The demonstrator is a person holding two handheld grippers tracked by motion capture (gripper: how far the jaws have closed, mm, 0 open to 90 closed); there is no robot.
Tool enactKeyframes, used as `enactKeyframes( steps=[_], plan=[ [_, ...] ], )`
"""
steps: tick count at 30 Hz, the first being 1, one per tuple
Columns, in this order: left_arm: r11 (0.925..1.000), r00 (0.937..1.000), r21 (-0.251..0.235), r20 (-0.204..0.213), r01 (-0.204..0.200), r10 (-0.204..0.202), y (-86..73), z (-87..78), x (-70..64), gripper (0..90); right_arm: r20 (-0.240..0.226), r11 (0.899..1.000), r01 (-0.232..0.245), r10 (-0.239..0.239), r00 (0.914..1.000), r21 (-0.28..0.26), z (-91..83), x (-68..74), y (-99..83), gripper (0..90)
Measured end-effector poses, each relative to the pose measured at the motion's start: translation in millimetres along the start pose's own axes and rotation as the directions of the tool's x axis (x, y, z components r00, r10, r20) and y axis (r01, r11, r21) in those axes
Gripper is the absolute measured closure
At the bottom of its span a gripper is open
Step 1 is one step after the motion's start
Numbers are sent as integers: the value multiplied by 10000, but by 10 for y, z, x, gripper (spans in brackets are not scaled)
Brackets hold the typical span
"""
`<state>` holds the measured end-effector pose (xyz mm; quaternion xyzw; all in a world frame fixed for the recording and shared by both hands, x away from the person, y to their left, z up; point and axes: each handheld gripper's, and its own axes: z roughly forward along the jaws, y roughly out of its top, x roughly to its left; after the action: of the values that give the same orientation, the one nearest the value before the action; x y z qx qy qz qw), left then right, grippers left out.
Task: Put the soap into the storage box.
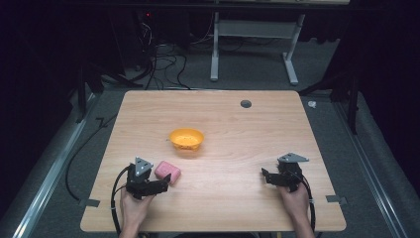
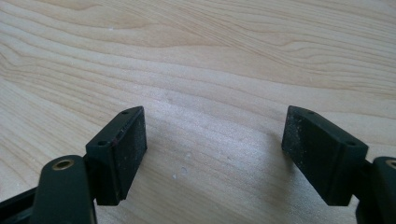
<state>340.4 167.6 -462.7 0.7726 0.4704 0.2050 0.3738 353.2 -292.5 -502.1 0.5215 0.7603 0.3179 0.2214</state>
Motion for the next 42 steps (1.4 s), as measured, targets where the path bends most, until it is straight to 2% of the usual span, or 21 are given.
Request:
enactKeyframes(
  steps=[10, 16, 20, 30, 42],
  plan=[
    [9994, 9999, 301, 16, -140, 140, 67, 136, -41, 111, -2, 10000, -1, 1, 10000, -1, 0, 0, 0, 226],
    [9988, 9997, 447, -113, -194, 200, 75, 216, -43, 106, -10, 10000, 6, -6, 10000, -9, 0, -3, 0, 226],
    [9971, 9996, 724, -140, -218, 229, 81, 305, -16, 99, -16, 10000, 9, -9, 10000, -11, 0, -2, -1, 226],
    [9948, 9994, 954, 57, -343, 339, 76, 415, -22, 82, -33, 10000, 4, -4, 10000, -14, -1, -7, -1, 226],
    [9895, 9987, 1357, 14, -503, 506, 55, 524, -44, 80, -28, 10000, -2, 2, 10000, -15, -1, -6, -1, 226]
  ],
)
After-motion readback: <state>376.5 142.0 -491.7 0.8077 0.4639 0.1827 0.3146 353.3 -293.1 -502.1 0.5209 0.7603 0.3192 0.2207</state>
